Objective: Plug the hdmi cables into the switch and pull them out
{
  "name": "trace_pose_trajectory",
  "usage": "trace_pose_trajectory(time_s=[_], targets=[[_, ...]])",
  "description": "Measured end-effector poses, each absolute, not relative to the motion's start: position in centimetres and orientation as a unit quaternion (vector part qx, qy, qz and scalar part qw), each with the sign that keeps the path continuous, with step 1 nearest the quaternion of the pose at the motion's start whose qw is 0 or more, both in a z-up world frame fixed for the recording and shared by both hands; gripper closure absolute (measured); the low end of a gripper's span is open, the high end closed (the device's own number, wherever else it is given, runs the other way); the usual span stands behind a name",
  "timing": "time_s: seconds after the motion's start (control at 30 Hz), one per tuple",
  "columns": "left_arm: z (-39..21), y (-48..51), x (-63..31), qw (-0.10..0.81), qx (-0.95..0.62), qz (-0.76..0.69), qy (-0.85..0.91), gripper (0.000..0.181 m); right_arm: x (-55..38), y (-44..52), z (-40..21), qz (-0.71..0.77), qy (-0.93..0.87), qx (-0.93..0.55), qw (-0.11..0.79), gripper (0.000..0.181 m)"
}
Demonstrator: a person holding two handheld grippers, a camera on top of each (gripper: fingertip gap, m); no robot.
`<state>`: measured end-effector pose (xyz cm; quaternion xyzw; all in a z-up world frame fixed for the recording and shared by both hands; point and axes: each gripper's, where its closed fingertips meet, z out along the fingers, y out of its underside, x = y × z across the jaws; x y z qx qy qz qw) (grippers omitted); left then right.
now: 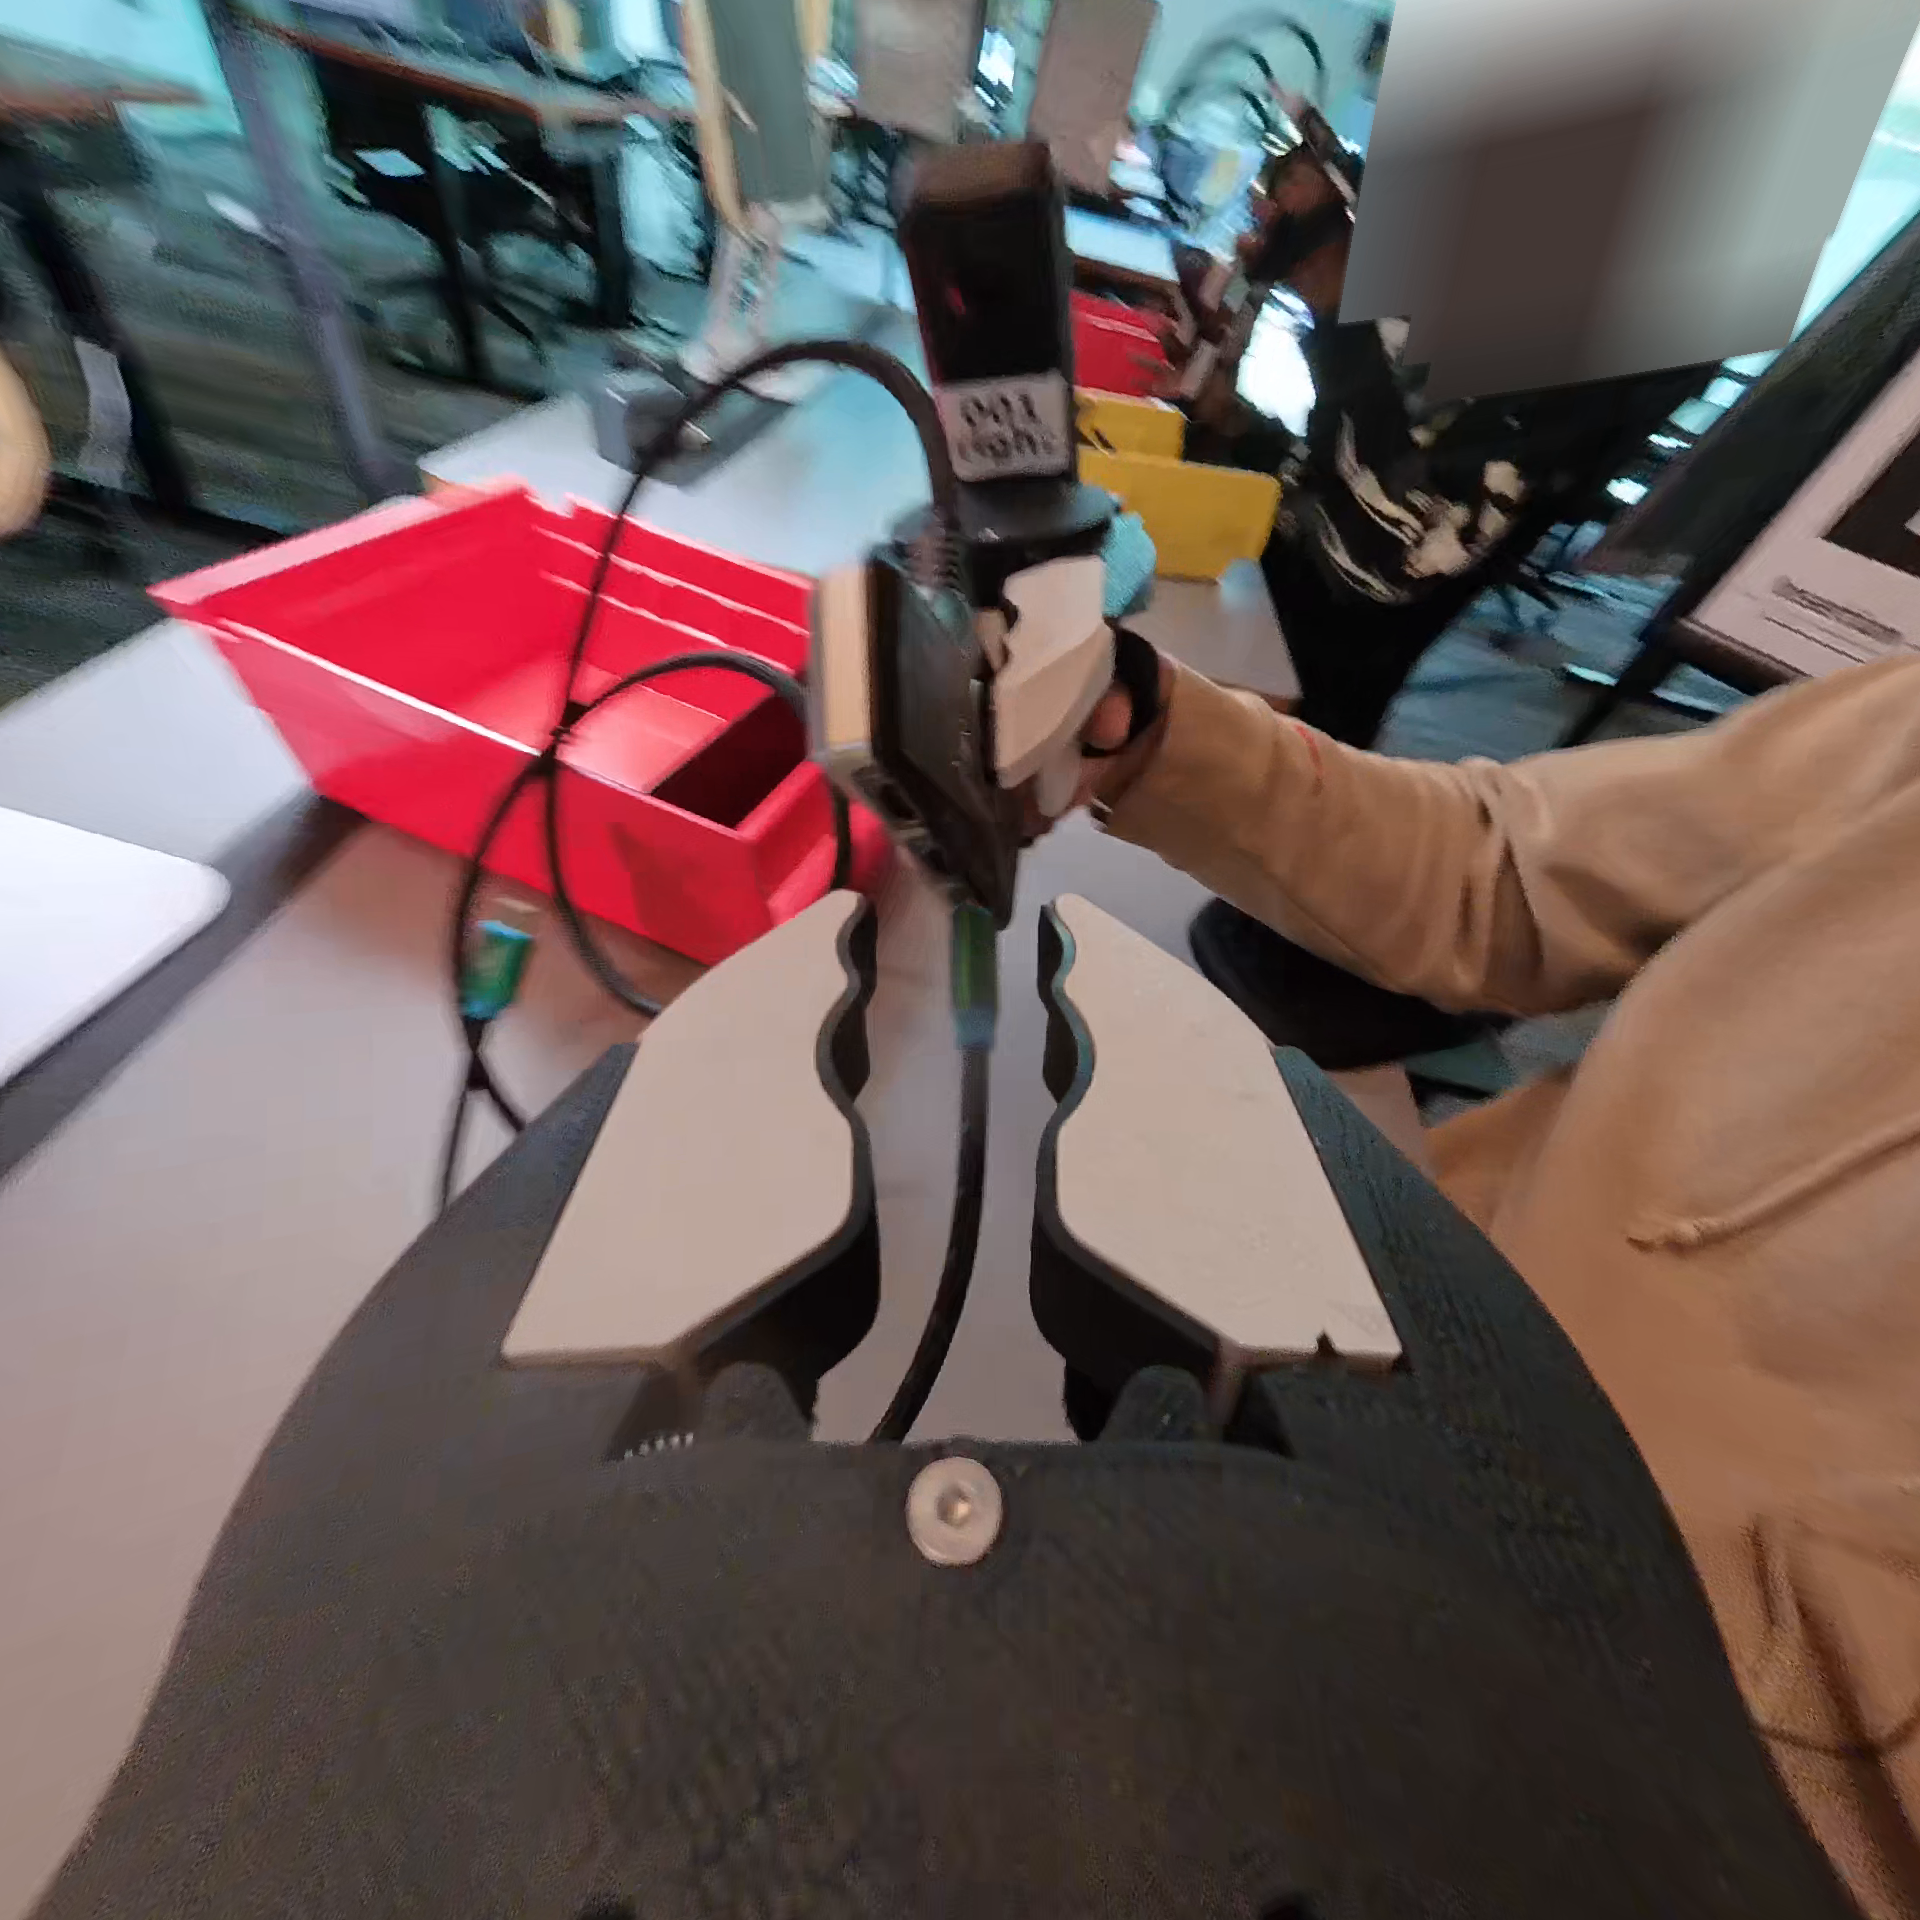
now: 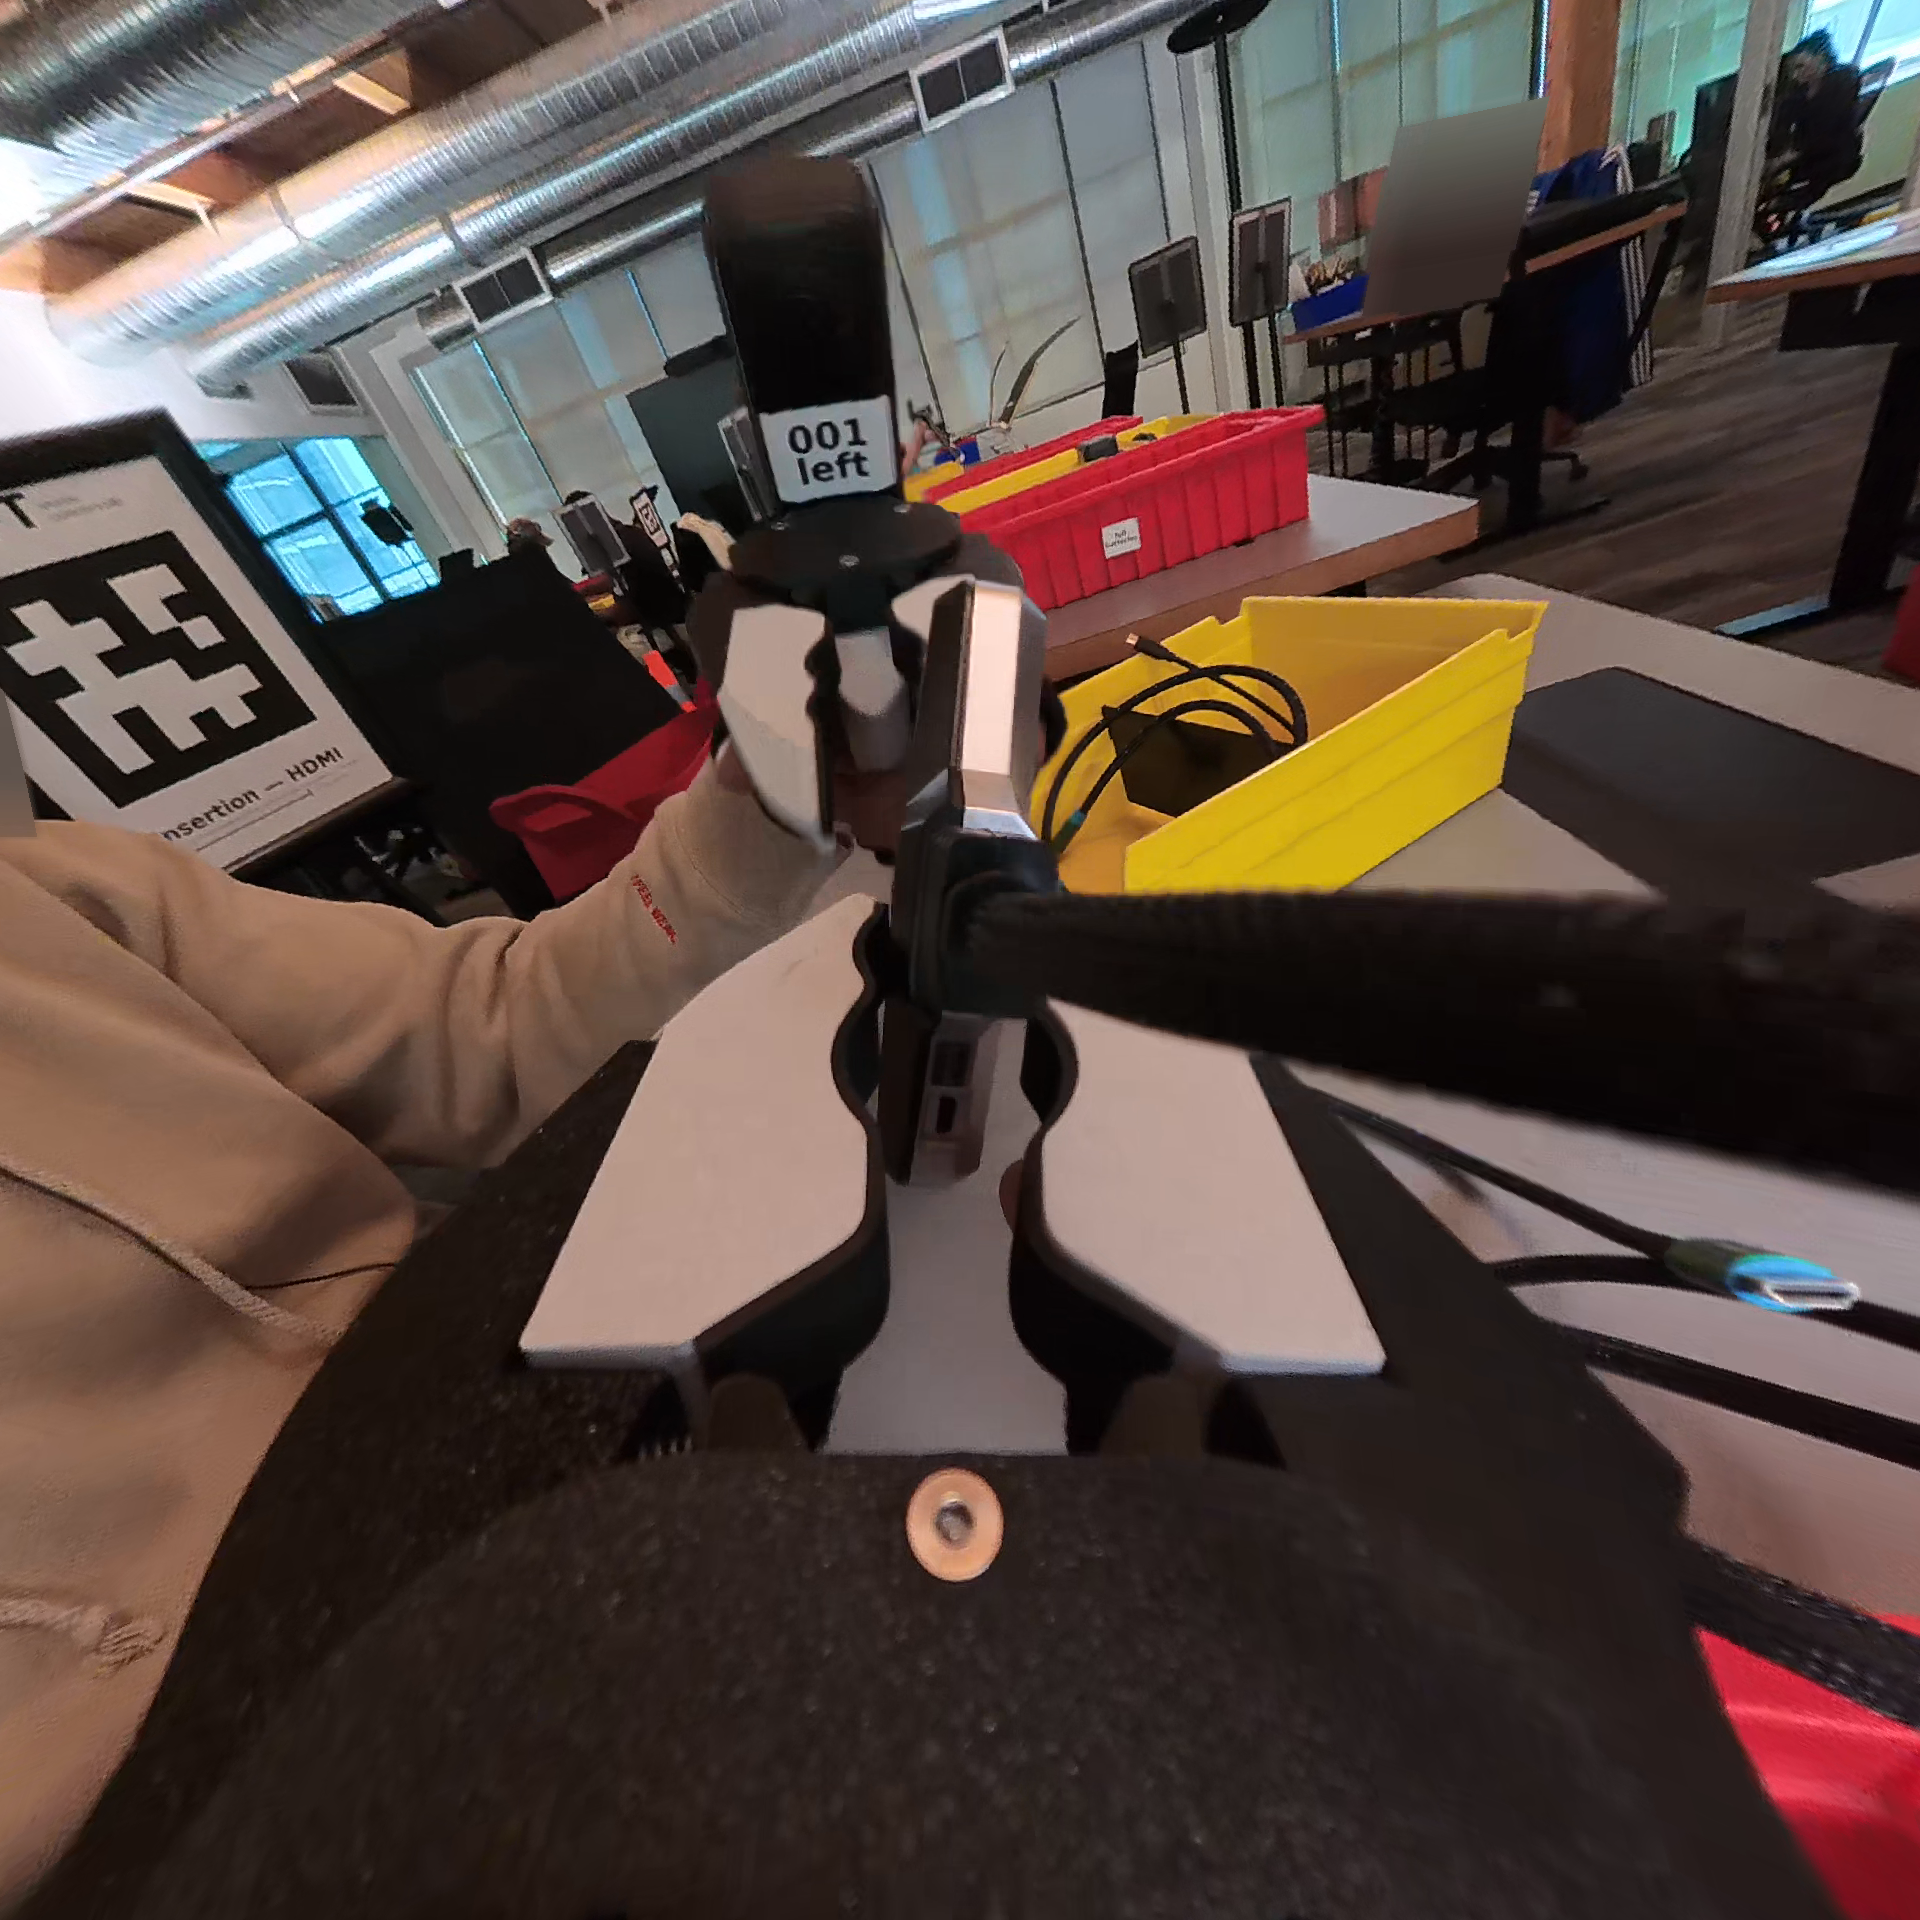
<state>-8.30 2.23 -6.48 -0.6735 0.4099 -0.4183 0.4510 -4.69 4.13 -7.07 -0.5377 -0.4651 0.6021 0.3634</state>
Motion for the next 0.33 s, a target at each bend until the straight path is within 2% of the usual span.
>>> trace_pose_trajectory(time_s=[0.2, 0.33], targets=[[-2.3, 4.5, -17.5, 0.567, -0.703, -0.287, 0.318, 0.151, -2.7, 5.3, -4.8, 0.615, -0.437, -0.526, 0.393, 0.158], [-4.9, 7.3, -24.5, 0.525, -0.782, -0.183, 0.282, 0.15, -1.7, 5.8, -3.7, 0.624, -0.423, -0.518, 0.404, 0.158]])
